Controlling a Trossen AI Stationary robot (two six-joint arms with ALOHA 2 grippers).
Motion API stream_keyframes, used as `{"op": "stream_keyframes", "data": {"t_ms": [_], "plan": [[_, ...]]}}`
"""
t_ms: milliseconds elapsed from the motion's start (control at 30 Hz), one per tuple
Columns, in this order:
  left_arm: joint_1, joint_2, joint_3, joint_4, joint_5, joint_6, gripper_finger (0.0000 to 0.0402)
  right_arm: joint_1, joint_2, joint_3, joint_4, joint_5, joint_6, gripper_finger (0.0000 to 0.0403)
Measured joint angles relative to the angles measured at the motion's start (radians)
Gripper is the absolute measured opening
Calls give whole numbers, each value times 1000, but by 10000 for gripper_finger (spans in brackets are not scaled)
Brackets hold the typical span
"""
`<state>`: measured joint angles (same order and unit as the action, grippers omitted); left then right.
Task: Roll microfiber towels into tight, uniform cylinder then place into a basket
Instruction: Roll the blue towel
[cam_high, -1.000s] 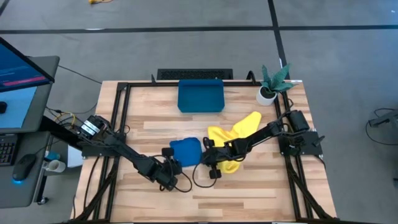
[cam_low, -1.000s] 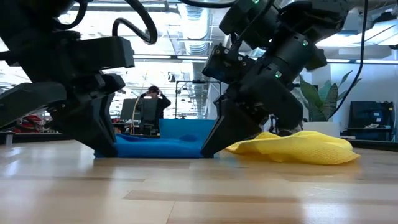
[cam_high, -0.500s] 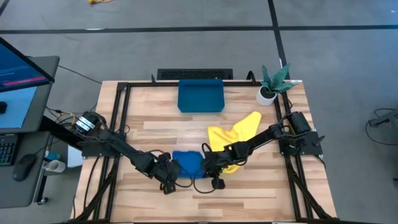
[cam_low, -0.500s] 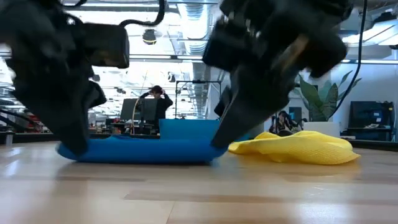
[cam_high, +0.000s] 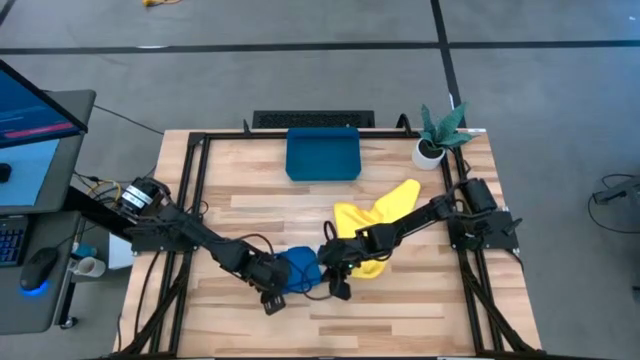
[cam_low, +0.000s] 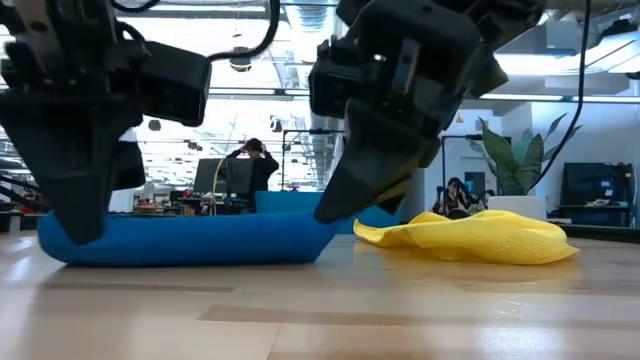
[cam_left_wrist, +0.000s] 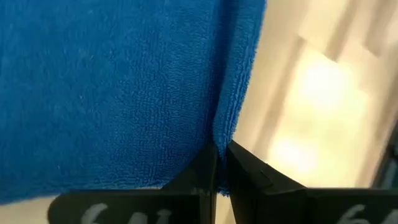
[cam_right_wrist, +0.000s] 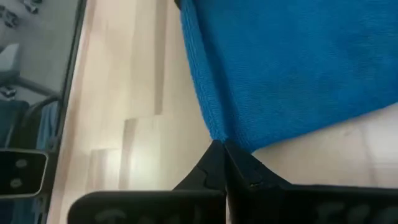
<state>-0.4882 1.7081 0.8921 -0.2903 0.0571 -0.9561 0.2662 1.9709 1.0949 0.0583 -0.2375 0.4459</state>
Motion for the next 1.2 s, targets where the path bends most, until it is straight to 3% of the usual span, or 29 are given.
{"op": "stream_keyframes", "data": {"t_ms": [200, 467, 933, 1200], "plan": [[0, -1, 1, 16, 26, -2, 15, 2, 0, 1, -3, -21, 0, 10], [-28, -4, 8, 65, 39, -72, 15, 75, -1, 4, 19, -246, 0, 6], [41, -5, 2, -14, 43, -87, 15, -4, 47, 2, -7, -236, 107, 7], [79, -9, -73, 29, 46, -93, 15, -34, 47, 3, -18, -255, 208, 6]]}}
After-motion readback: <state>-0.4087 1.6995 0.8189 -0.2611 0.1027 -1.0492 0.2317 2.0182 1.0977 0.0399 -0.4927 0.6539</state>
